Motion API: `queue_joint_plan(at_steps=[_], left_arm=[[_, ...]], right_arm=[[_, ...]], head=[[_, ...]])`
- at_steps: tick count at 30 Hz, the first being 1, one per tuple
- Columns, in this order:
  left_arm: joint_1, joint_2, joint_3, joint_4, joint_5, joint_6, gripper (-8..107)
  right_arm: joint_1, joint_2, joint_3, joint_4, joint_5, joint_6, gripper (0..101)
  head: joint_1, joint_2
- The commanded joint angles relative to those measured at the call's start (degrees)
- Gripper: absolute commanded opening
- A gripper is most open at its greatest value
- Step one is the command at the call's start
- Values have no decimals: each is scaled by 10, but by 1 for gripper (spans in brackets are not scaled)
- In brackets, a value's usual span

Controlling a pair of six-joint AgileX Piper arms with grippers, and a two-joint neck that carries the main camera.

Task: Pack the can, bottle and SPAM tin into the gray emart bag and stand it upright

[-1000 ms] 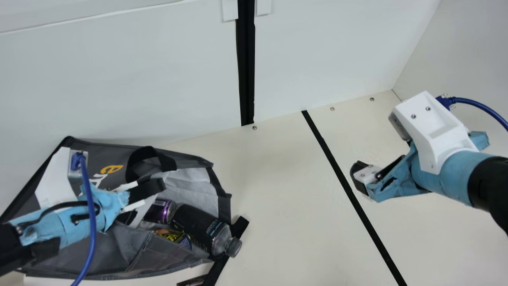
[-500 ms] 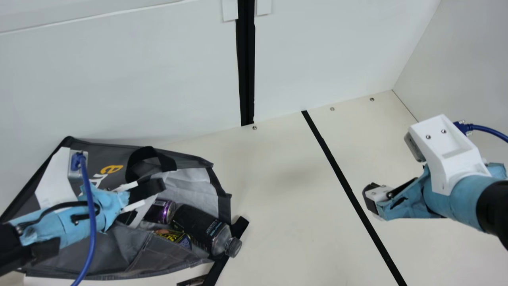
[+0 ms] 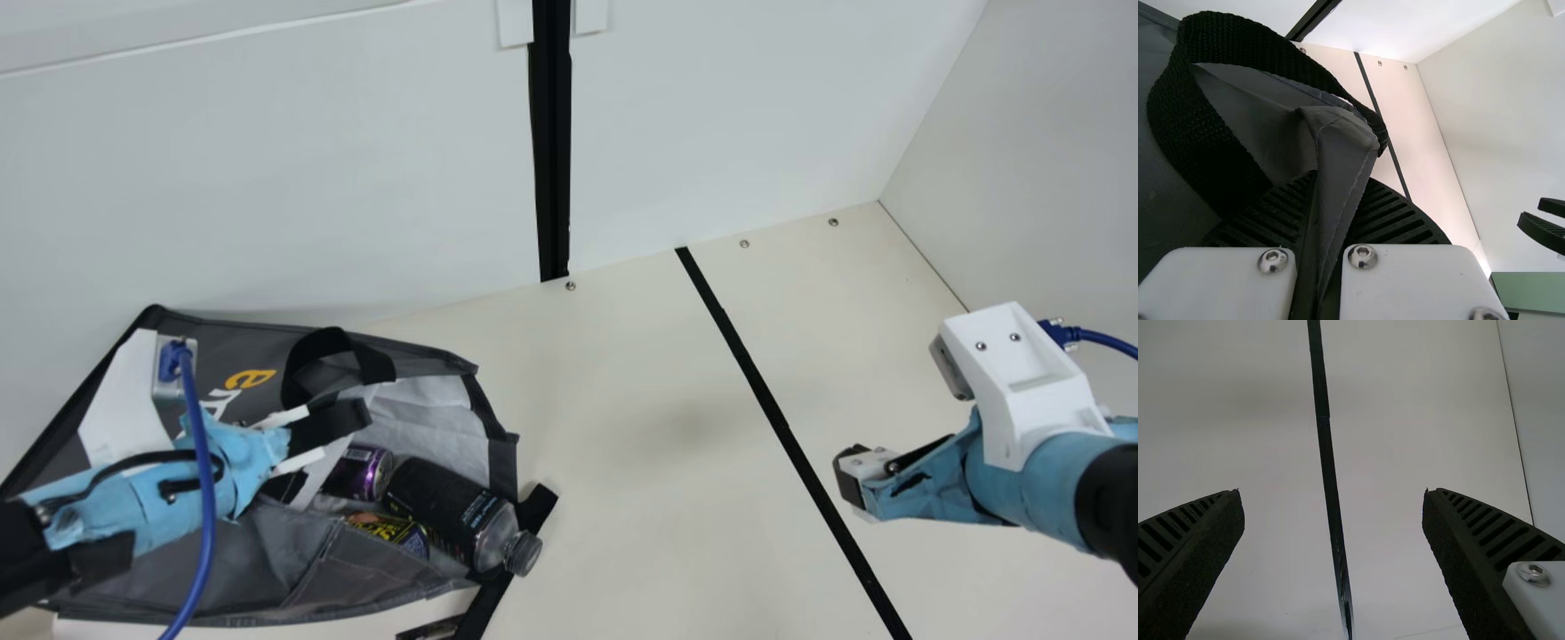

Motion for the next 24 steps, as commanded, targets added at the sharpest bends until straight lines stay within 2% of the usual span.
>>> queue_joint_plan(at_steps=[1,12,24], left_arm=[[0,0,0,0,0,0,-8],[0,0,0,0,0,0,-8],[0,0,0,0,0,0,-8]], right_arm=[[-6,0,2,3,0,-2,95],[-29,3,3,13,0,-10,95],[-16,7,7,13,0,2,95]], head=[[-13,-1],[-13,-1],[-13,-1]])
